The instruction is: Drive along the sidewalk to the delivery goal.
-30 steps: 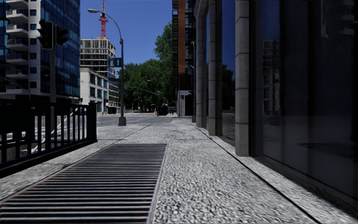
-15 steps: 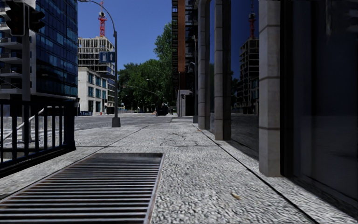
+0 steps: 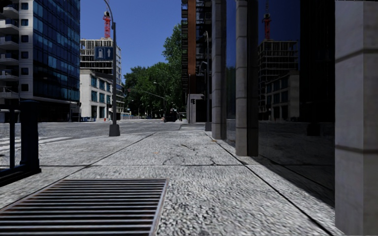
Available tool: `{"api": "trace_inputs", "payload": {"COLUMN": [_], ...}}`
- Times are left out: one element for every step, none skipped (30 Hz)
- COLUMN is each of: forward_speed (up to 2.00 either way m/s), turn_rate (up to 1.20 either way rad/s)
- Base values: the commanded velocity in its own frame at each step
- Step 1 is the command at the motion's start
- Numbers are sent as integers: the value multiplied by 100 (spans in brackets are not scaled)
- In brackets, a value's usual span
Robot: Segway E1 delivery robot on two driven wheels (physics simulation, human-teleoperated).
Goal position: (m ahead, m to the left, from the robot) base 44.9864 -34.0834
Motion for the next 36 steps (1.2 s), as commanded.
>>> {"api": "trace_inputs", "payload": {"forward_speed": [200, 200, 200, 200, 200, 200, 200, 200, 200, 200, 200, 200, 200, 200, 200, 200, 200, 200, 200, 200, 200, 200, 200, 200, 200, 200, 200, 200, 200, 200, 200, 200, 200, 200, 200, 200], "turn_rate": [0, 0, 0, 0, 0, 0, 0, 0, 0, 0, 0, 0, 0, 0, 0, 0, 0, 0, 0, 0, 0, 0, 0, 0, 0, 0, 0, 0, 0, 0, 0, 0, 0, 0, 0, 0]}}
